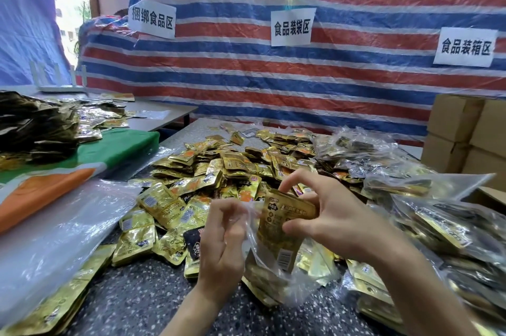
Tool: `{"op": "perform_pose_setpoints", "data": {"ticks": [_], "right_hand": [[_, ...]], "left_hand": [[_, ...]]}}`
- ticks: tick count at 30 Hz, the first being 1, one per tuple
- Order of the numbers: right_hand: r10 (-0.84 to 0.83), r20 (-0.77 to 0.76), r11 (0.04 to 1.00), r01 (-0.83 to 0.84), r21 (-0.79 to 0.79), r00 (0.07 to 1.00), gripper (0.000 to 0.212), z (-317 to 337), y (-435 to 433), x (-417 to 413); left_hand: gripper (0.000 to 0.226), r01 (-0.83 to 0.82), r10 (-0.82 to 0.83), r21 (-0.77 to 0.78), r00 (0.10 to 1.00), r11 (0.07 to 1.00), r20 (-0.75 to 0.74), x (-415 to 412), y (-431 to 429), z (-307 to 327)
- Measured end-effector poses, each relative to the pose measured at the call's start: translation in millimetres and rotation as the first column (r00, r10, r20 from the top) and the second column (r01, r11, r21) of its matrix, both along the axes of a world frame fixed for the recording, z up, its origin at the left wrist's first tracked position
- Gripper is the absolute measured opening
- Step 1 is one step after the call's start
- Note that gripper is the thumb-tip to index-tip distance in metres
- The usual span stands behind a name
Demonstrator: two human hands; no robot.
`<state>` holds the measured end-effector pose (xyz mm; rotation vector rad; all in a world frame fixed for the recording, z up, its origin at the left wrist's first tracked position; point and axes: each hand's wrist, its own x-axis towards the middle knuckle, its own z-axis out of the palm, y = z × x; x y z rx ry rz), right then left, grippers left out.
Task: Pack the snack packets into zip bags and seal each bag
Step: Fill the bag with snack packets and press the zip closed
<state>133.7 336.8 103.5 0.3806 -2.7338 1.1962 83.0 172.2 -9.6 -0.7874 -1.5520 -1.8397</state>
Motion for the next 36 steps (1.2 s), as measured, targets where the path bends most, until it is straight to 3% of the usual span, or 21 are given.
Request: {"op": "perform_pose_setpoints", "data": {"ticks": [3,5,7,10,12,15,17,19,21,24,31,36], "right_hand": [[-0.016,-0.027,1.0,0.017,0.025,1.0,0.045,-3,-2,-3],[0.001,-0.069,1.0,-0.002,-0.014,0.998,0.048,-5,-4,-6],[0.024,-0.114,0.995,-0.034,-0.092,0.993,0.049,-9,-6,-10],[0.026,-0.16,0.985,-0.053,-0.165,0.987,0.042,-14,-3,-18],[0.106,-0.103,0.972,-0.125,-0.198,0.989,0.043,-17,5,-20],[0.245,0.067,0.964,-0.236,-0.125,0.967,0.071,-25,19,-19],[0.17,-0.007,0.979,-0.17,-0.116,0.985,0.059,-34,23,-20],[0.02,-0.194,0.951,-0.078,-0.298,0.981,0.032,-40,21,-25],[-0.109,-0.303,0.873,-0.055,-0.485,0.947,0.021,-42,21,-30],[-0.155,-0.33,0.806,-0.074,-0.587,0.931,0.015,-30,21,-38],[-0.172,-0.344,0.782,-0.084,-0.618,0.923,0.023,-19,23,-54],[-0.221,-0.321,0.761,-0.043,-0.648,0.921,0.014,-35,20,-57]], "left_hand": [[0.015,0.064,-0.064,0.002,0.997,0.998,0.036,-3,-2,-6],[0.029,0.14,-0.139,-0.028,0.989,0.99,0.047,-5,-5,-9],[0.037,0.129,-0.124,-0.06,0.989,0.99,0.077,-7,-6,-9],[0.028,0.057,-0.06,0.029,0.992,0.998,0.107,-11,-5,-9],[0.02,0.005,-0.018,0.088,0.989,0.996,0.148,-13,-8,-9],[0.016,-0.038,0.009,0.177,0.986,0.983,0.166,-15,-12,-6],[0.018,-0.053,0.018,0.222,0.988,0.974,0.153,-16,-13,-2],[0.014,-0.044,0.008,0.251,0.989,0.967,0.145,-17,-14,0],[0.016,-0.035,0.0,0.258,0.991,0.965,0.137,-19,-15,3],[0.02,-0.026,0.006,0.2,0.995,0.979,0.104,-25,-15,16],[0.014,0.048,-0.059,0.138,0.995,0.989,0.076,-45,-21,44],[0.014,0.112,-0.133,0.157,0.982,0.981,0.134,-47,-20,27]]}}
